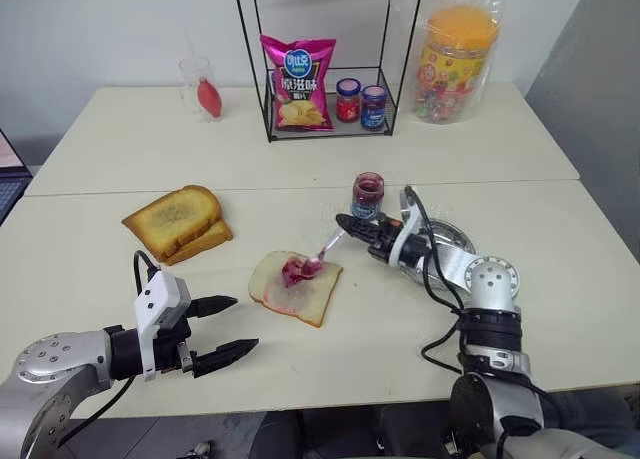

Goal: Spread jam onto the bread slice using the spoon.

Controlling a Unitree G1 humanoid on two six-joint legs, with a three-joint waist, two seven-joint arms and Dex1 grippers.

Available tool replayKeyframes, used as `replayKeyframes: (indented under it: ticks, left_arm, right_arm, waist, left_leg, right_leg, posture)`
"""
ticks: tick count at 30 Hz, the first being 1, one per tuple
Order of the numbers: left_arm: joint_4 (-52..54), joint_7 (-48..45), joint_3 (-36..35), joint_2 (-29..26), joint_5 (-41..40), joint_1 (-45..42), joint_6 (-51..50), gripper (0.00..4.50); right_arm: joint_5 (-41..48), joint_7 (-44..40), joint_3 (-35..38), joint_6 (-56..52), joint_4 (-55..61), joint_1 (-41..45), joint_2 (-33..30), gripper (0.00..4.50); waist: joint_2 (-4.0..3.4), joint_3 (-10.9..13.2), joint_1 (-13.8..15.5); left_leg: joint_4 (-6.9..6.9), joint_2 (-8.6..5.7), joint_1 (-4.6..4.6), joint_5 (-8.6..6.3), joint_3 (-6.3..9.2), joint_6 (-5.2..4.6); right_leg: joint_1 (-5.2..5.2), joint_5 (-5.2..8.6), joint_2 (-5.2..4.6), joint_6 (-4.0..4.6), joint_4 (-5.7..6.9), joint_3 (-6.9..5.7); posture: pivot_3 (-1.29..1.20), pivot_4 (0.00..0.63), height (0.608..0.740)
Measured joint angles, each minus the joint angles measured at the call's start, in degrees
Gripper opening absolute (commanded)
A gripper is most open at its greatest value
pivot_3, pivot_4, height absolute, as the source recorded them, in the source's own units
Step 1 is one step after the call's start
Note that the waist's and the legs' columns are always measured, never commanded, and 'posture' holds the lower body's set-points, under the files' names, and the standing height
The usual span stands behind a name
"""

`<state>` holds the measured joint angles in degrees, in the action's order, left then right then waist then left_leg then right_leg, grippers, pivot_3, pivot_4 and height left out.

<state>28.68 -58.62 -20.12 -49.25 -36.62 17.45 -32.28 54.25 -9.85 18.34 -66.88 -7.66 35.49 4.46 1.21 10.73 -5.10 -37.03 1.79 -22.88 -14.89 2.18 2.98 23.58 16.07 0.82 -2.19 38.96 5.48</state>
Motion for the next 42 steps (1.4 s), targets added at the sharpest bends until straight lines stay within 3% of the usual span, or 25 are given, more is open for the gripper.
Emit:
replayKeyframes:
  ticks: [5,11,20,33,42]
  left_arm:
    - [0.0,-0.4,0.4,0.0,0.4,0.1,0.2,4.5]
    - [0.1,-0.7,0.8,0.0,1.0,0.6,0.4,4.5]
    - [0.2,-0.8,1.1,0.0,1.5,0.9,0.8,4.5]
    - [0.2,-0.6,2.0,0.1,2.0,0.3,2.5,4.5]
    - [3.8,1.1,6.3,0.7,1.0,-10.9,2.5,4.5]
  right_arm:
    - [-4.0,-0.2,-4.8,4.1,-2.5,0.0,3.0,0.04]
    - [-5.9,-3.6,-7.3,4.8,-3.6,-0.9,-0.8,0.04]
    - [-4.4,-6.0,-5.6,2.5,-1.0,-3.2,-5.8,0.04]
    - [1.7,-3.6,-0.9,-2.0,5.0,-2.8,-6.8,0.04]
    - [9.6,-3.1,4.2,-2.1,12.8,-0.1,-14.5,0.04]
  waist:
    - [0.0,0.0,0.0]
    - [0.01,0.0,0.3]
    - [0.03,0.0,0.3]
    - [0.03,0.0,0.2]
    - [0.03,0.0,0.4]
  left_leg:
    - [0.01,0.0,-0.01,0.0,-0.01,0.0]
    - [-0.01,-0.05,-0.03,0.0,-0.01,0.0]
    - [-0.01,-0.04,0.01,0.0,-0.02,0.0]
    - [-0.01,-0.03,-0.01,0.0,-0.02,0.0]
    - [-0.02,-0.05,-0.03,0.0,0.01,0.0]
  right_leg:
    - [0.01,0.0,0.0,0.0,-0.01,0.0]
    - [-0.01,0.0,-0.05,0.0,-0.03,0.0]
    - [-0.03,0.0,-0.02,0.0,-0.01,0.01]
    - [-0.01,0.0,-0.02,0.0,-0.01,0.01]
    - [-0.04,0.0,0.0,-0.01,0.0,-0.02]
  posture:
    - [0.0,0.15,0.74]
    - [0.0,0.15,0.74]
    - [0.0,0.15,0.74]
    - [0.0,0.15,0.74]
    - [0.0,0.15,0.74]
